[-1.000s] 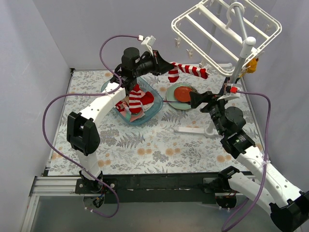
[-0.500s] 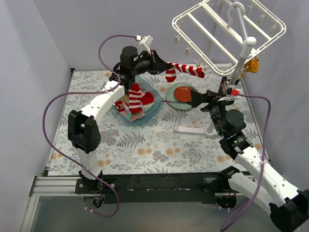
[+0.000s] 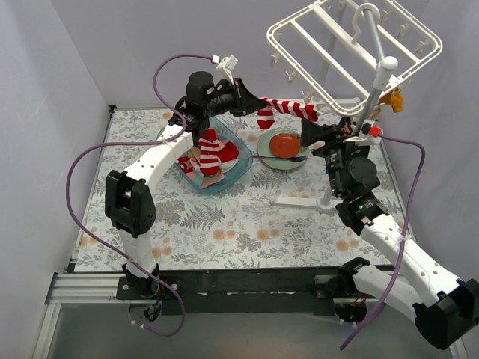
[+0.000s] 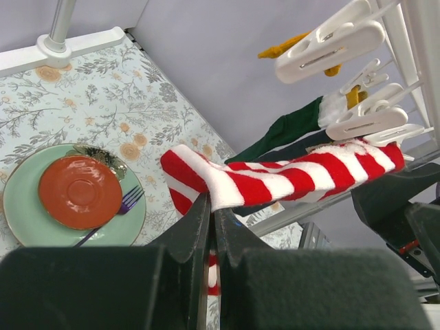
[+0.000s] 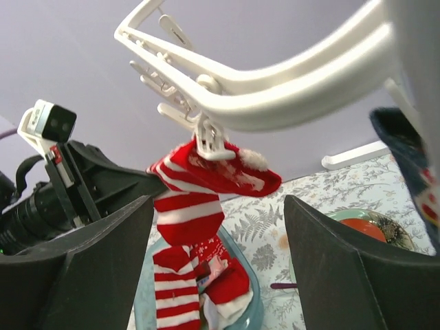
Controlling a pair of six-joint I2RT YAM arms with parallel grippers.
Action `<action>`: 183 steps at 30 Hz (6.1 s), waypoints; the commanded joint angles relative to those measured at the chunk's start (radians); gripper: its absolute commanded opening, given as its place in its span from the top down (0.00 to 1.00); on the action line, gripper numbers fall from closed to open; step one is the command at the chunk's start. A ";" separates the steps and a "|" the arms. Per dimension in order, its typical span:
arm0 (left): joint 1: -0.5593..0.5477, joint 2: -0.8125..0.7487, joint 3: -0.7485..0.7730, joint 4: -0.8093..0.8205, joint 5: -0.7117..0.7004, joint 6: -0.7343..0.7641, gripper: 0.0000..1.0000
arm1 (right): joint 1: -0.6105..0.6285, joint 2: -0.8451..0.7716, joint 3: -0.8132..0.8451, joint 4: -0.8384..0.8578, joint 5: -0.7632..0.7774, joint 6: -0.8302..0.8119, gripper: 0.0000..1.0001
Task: Remove the socks clipped to the hanger
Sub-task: Remove the sock from the hanger.
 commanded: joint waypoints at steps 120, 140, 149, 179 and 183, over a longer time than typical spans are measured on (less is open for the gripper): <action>-0.254 -0.118 -0.100 0.282 -0.136 0.439 0.83 | 0.029 0.161 0.427 -0.265 -0.159 -0.027 0.79; -0.254 -0.079 0.069 0.063 -0.033 0.326 0.97 | 0.029 -0.083 0.108 -0.253 -0.259 -0.136 0.14; -0.254 -0.069 0.089 0.038 -0.005 0.237 0.97 | 0.030 -0.040 -0.053 -0.072 -0.250 -0.131 0.09; -0.254 -0.125 -0.088 0.195 0.059 0.080 0.86 | 0.102 0.065 -0.190 0.293 -0.170 -0.192 0.99; -0.254 -0.146 -0.107 0.211 0.028 0.122 0.64 | 0.109 0.057 -0.156 0.201 -0.188 -0.197 0.99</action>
